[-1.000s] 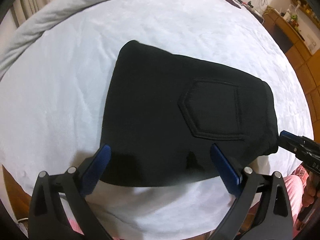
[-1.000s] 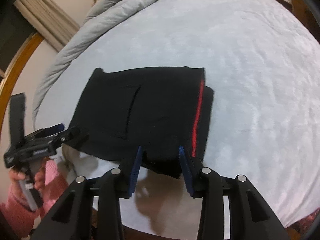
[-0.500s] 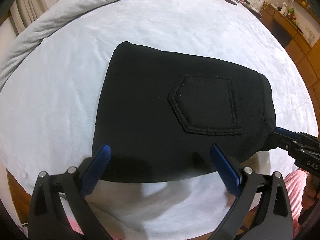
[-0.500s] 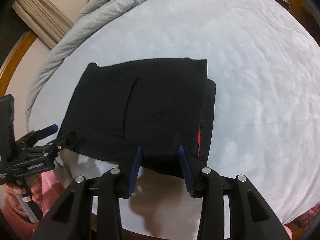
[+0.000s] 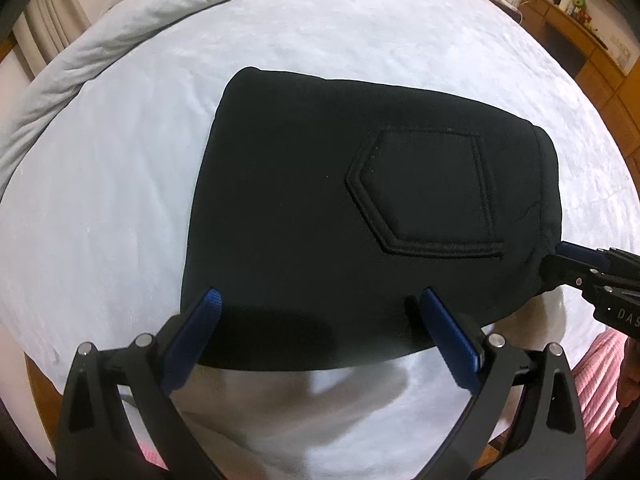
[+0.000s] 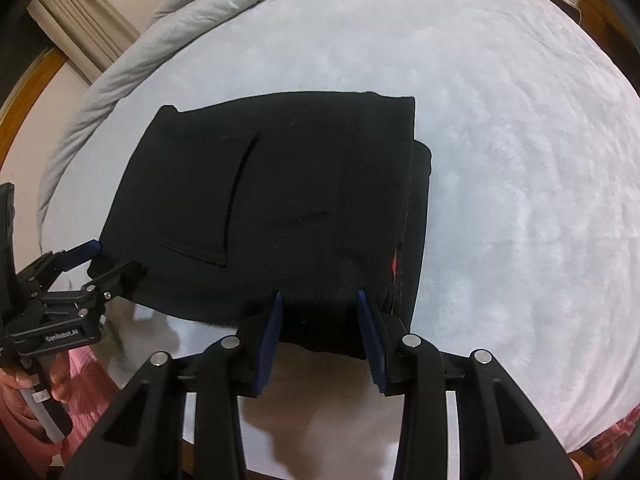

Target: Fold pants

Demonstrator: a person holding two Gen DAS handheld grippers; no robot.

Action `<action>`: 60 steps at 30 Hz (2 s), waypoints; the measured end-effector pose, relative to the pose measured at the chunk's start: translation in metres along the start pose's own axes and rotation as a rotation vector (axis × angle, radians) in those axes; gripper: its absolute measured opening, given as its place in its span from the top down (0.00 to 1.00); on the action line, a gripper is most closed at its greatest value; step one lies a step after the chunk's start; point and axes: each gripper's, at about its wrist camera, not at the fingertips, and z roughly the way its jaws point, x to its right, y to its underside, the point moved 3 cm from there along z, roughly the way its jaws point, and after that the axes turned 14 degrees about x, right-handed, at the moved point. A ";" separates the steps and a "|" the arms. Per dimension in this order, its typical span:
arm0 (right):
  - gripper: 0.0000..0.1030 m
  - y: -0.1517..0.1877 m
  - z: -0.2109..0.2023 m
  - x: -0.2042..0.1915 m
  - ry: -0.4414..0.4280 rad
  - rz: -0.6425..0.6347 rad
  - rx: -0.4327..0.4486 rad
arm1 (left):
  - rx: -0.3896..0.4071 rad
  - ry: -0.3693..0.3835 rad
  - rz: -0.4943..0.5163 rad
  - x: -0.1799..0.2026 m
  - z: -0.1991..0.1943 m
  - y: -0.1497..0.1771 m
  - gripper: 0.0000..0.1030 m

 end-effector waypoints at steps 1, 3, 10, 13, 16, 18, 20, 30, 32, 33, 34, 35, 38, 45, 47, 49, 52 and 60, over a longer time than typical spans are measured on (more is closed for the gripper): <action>0.62 0.000 0.000 0.001 -0.001 0.001 0.001 | 0.001 -0.001 0.002 0.000 0.000 0.000 0.05; 0.62 0.001 -0.001 0.002 -0.004 0.004 0.001 | 0.000 0.000 -0.001 0.000 -0.001 -0.001 0.05; 0.62 0.001 -0.001 0.003 -0.007 0.010 0.004 | 0.005 0.006 -0.014 0.005 -0.006 -0.002 0.05; 0.62 0.001 -0.002 0.004 -0.009 0.015 0.005 | 0.015 0.009 -0.010 0.005 -0.008 -0.003 0.05; 0.61 0.000 -0.004 0.006 -0.023 0.043 0.007 | 0.017 0.012 -0.006 0.005 -0.008 -0.003 0.05; 0.59 -0.002 -0.009 0.008 -0.046 0.079 0.015 | 0.011 0.011 -0.009 0.002 -0.006 -0.002 0.05; 0.57 -0.004 -0.014 0.011 -0.060 0.109 0.019 | 0.004 0.004 -0.009 -0.001 -0.007 -0.002 0.05; 0.42 0.000 -0.011 0.034 -0.114 0.217 -0.028 | -0.032 -0.052 -0.090 -0.042 0.002 -0.004 0.04; 0.39 0.001 -0.004 0.032 -0.102 0.210 -0.039 | -0.045 -0.043 -0.095 -0.042 0.005 -0.003 0.04; 0.39 0.001 -0.001 0.030 -0.098 0.204 -0.041 | -0.048 -0.040 -0.098 -0.042 0.006 -0.003 0.03; 0.39 0.000 0.000 0.029 -0.096 0.202 -0.038 | -0.049 -0.038 -0.098 -0.042 0.006 -0.003 0.03; 0.40 -0.001 0.001 0.027 -0.092 0.190 -0.037 | -0.050 -0.034 -0.094 -0.040 0.007 -0.003 0.03; 0.53 -0.001 0.002 0.024 -0.077 0.157 -0.035 | -0.052 -0.031 -0.091 -0.038 0.007 0.001 0.03; 0.83 -0.013 -0.013 0.016 -0.080 0.070 0.015 | -0.062 -0.015 -0.119 -0.047 0.011 -0.002 0.03; 0.84 -0.017 -0.019 0.019 -0.092 0.067 0.021 | -0.054 -0.014 -0.120 -0.047 0.009 -0.004 0.03; 0.85 -0.022 -0.027 0.027 -0.089 0.095 0.039 | -0.035 -0.013 -0.113 -0.046 0.004 -0.006 0.03; 0.84 -0.021 -0.022 0.039 -0.054 0.116 0.028 | -0.026 -0.021 -0.088 -0.042 0.006 -0.005 0.03; 0.84 -0.018 -0.010 0.025 -0.098 0.088 0.033 | -0.029 -0.028 -0.101 -0.044 0.010 -0.009 0.03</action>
